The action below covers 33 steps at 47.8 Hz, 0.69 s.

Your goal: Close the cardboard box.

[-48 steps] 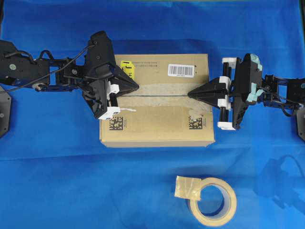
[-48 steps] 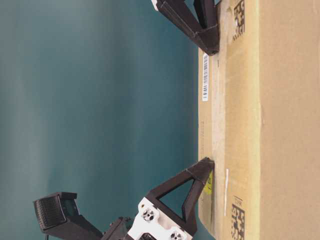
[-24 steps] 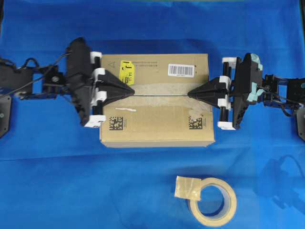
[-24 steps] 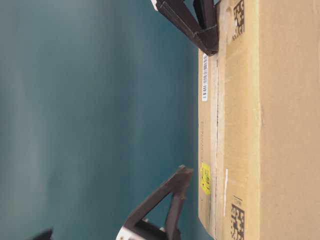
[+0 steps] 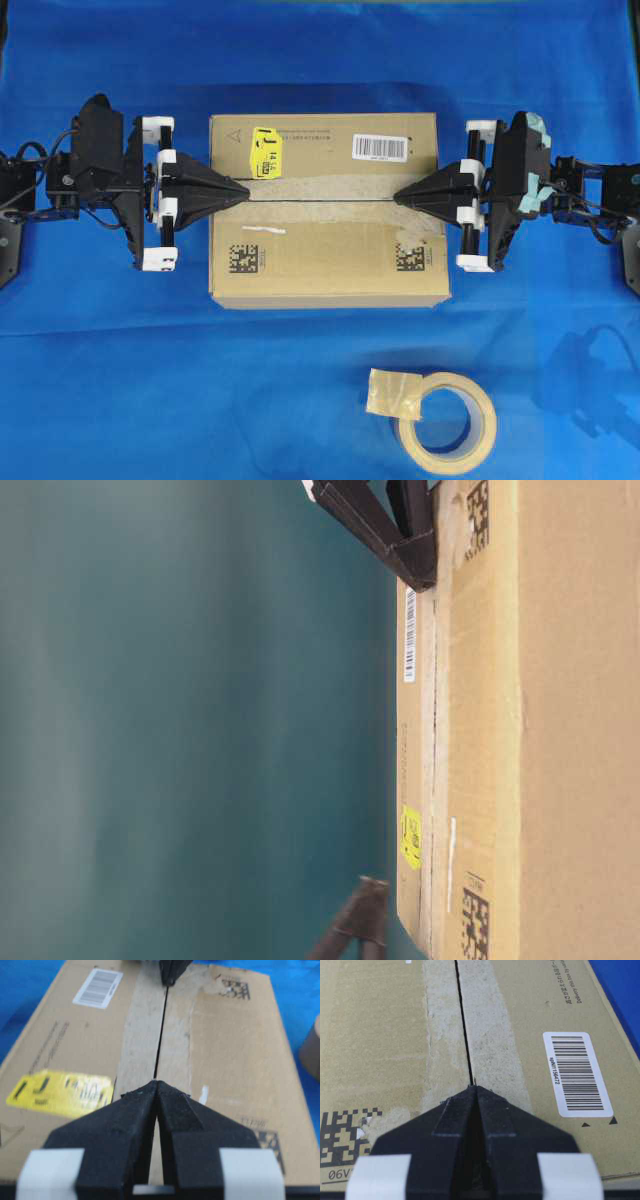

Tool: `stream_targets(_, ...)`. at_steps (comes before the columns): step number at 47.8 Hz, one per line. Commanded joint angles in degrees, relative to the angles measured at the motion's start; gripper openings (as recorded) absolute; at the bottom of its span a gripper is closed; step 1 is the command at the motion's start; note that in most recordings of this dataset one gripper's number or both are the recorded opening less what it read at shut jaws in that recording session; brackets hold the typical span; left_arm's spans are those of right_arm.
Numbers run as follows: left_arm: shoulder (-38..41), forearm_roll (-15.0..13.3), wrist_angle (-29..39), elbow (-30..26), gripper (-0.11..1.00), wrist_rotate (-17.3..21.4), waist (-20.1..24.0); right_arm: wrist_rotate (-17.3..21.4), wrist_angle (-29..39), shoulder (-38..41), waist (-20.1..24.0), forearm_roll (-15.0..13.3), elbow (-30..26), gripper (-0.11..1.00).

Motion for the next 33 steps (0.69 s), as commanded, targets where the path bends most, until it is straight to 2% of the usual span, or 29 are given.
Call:
stream_targets(1, 0.97, 0.00, -2.46, 0.09, 0.00, 0.09, -0.18, -0.09, -0.18, -0.44, -0.35, 0.18, -0.35, 0.00)
stream_targets(15, 5.45, -0.09, -3.34, -0.62, 0.00, 0.00, 0.79, -0.09, -0.18, -0.44, -0.35, 0.18, -0.44, 0.00)
stream_targets(33, 5.63, -0.09, -3.43, -0.53, 0.00, 0.00, 0.88, -0.09, -0.18, -0.44, -0.35, 0.09, -0.35, 0.00)
